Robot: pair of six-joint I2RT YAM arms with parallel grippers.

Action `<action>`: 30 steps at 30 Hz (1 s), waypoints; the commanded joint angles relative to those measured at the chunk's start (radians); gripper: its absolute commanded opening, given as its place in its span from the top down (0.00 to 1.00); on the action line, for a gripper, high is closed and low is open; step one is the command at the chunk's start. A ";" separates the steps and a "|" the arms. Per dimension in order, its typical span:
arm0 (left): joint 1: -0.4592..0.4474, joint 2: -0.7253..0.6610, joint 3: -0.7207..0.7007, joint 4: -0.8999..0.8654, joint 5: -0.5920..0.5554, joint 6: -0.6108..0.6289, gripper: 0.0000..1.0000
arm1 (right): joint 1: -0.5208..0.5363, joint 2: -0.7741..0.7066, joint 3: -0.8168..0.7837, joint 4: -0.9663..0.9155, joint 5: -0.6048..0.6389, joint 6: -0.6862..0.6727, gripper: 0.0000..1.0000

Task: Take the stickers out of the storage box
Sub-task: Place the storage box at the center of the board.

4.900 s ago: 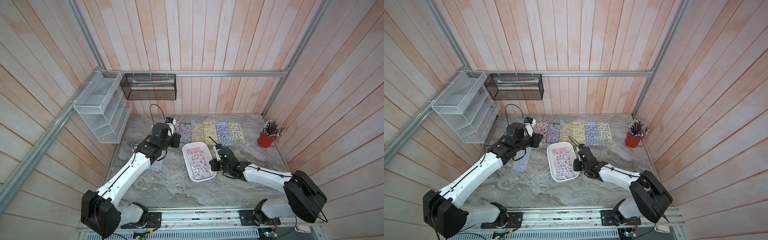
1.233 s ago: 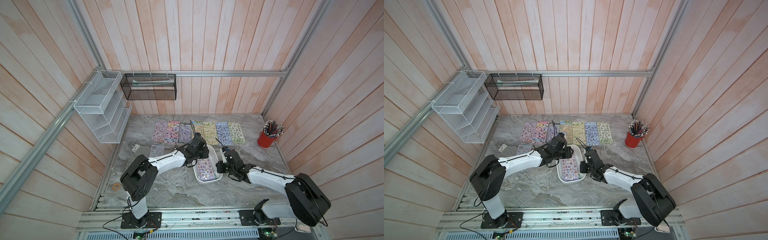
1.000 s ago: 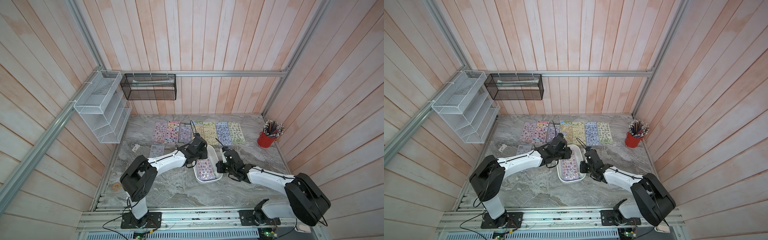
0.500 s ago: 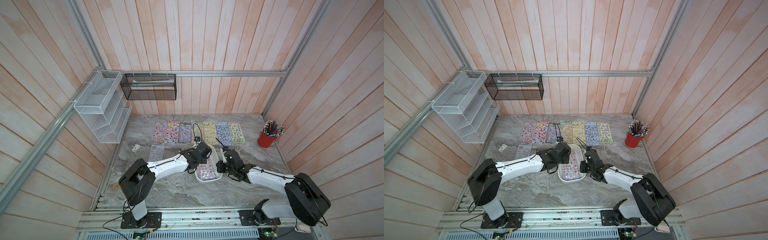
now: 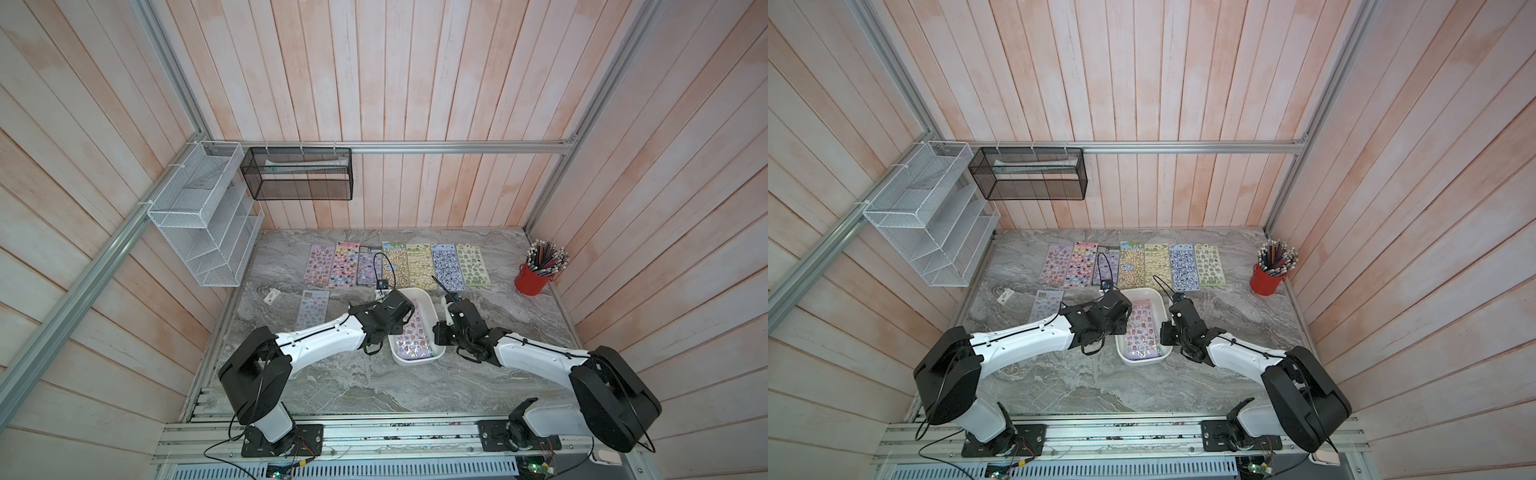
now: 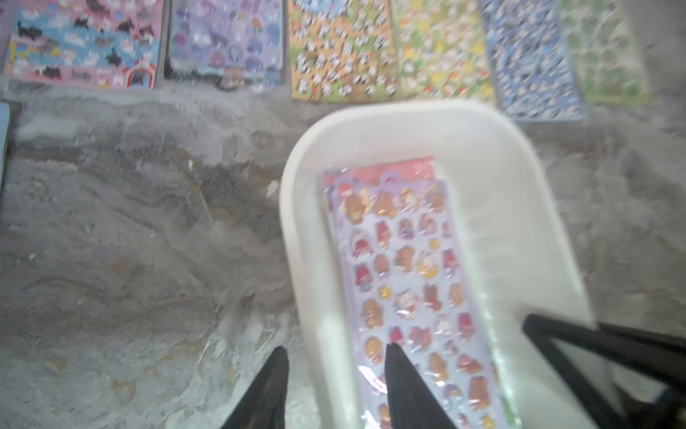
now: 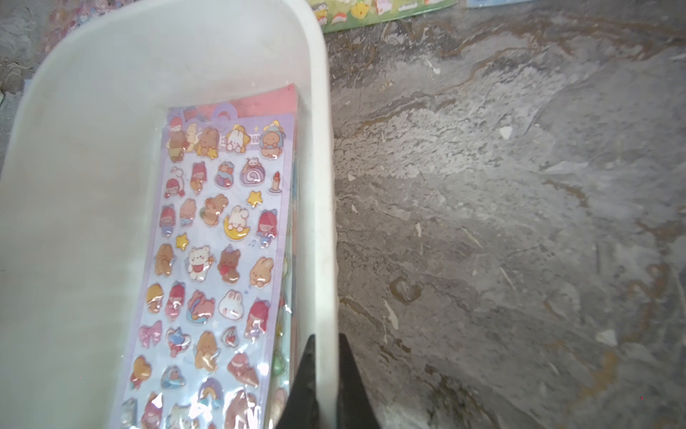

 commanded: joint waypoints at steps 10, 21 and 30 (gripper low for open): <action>0.054 0.077 -0.058 0.131 0.103 -0.034 0.56 | -0.002 -0.019 0.038 -0.070 0.029 0.005 0.85; 0.085 0.067 -0.083 0.157 0.077 -0.051 0.84 | 0.006 -0.128 0.100 -0.198 0.068 -0.022 0.68; 0.102 -0.036 -0.172 0.180 0.066 -0.110 0.93 | 0.109 -0.076 0.291 -0.329 0.105 -0.035 0.67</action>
